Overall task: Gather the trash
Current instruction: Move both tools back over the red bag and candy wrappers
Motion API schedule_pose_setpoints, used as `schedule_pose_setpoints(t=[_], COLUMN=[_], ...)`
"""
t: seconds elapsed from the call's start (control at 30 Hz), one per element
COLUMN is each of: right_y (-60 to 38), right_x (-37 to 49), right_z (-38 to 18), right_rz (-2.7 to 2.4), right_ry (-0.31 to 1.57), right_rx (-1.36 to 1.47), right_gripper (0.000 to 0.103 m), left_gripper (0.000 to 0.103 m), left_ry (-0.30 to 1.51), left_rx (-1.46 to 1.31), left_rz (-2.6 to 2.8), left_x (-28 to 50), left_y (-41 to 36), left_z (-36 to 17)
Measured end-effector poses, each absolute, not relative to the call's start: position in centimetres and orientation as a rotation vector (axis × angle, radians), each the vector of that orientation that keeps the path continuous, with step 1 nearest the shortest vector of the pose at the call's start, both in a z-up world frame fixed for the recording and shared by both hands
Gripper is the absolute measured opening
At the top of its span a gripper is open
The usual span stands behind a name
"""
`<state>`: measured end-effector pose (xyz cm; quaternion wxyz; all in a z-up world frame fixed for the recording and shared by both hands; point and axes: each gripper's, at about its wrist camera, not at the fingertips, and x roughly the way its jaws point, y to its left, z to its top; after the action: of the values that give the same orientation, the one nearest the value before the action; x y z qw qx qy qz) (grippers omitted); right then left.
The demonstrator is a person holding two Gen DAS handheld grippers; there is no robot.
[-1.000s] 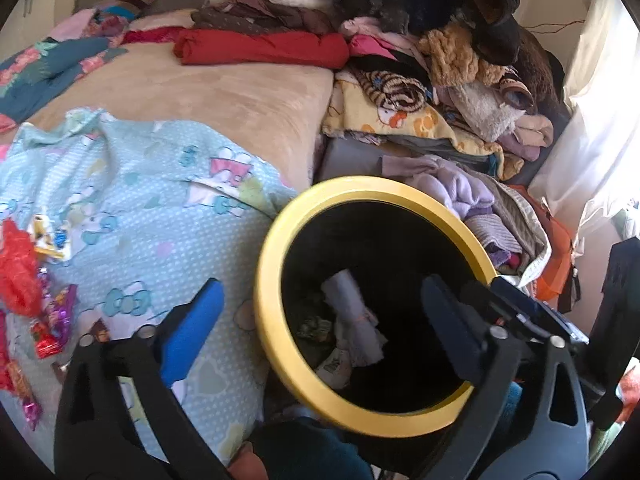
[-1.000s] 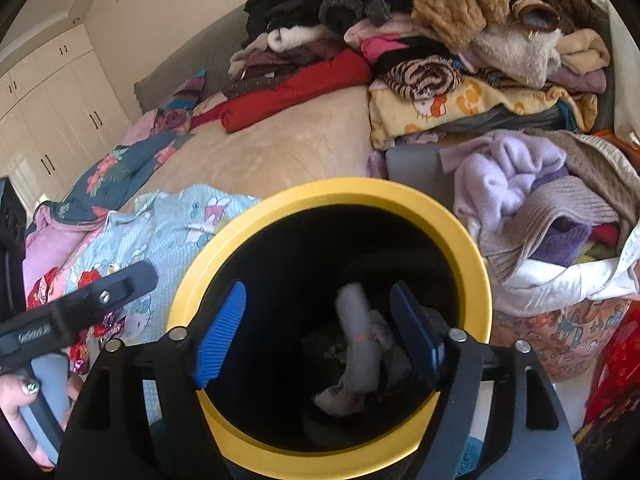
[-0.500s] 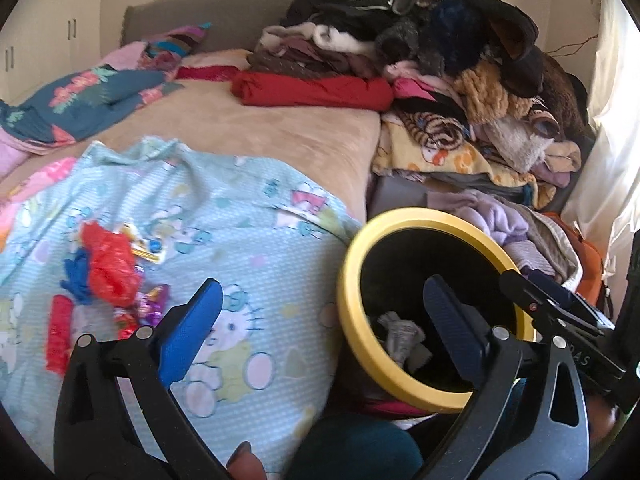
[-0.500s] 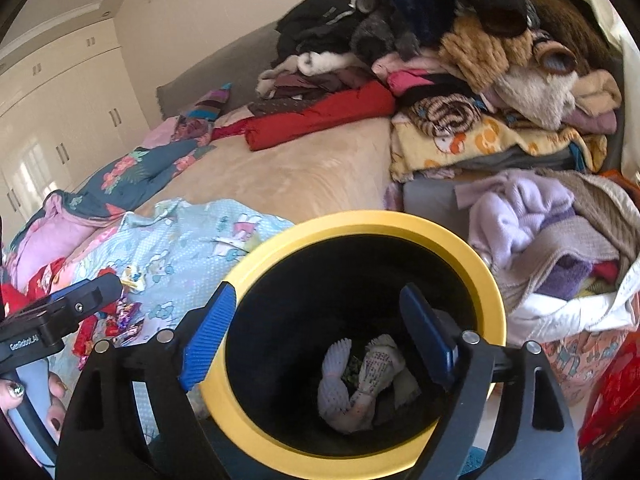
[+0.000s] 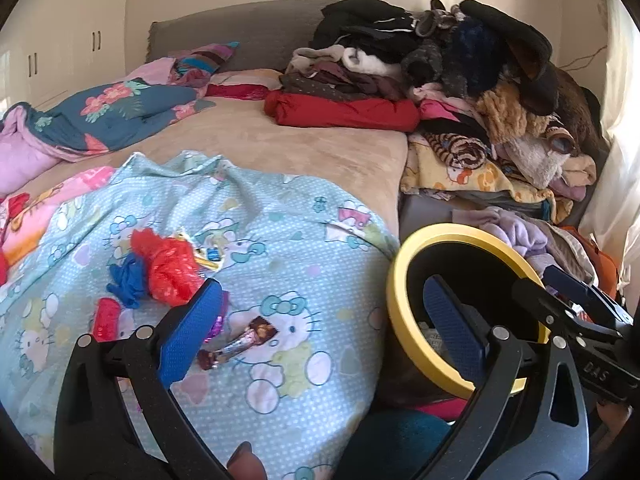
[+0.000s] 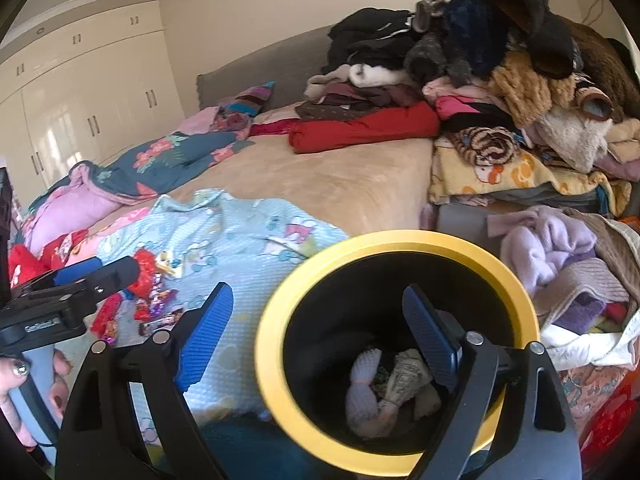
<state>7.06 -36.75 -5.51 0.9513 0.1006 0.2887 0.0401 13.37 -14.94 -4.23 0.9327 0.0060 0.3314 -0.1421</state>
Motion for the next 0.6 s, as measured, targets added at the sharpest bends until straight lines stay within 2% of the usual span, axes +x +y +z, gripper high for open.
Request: schedule_pose_setpoints(t=[0.6], right_y=[-27.6], right_x=[10.1], right_z=[-6.0], right_rz=[0.261], right_ry=[0.656], right_rx=[0.134], right_gripper=[0.087], left_gripper=[0.092], left_ry=[0.721], left_rx=[-0.183], left_rz=[-0.109], left_x=[16.2], left_y=[-3.6], left_z=[-6.1])
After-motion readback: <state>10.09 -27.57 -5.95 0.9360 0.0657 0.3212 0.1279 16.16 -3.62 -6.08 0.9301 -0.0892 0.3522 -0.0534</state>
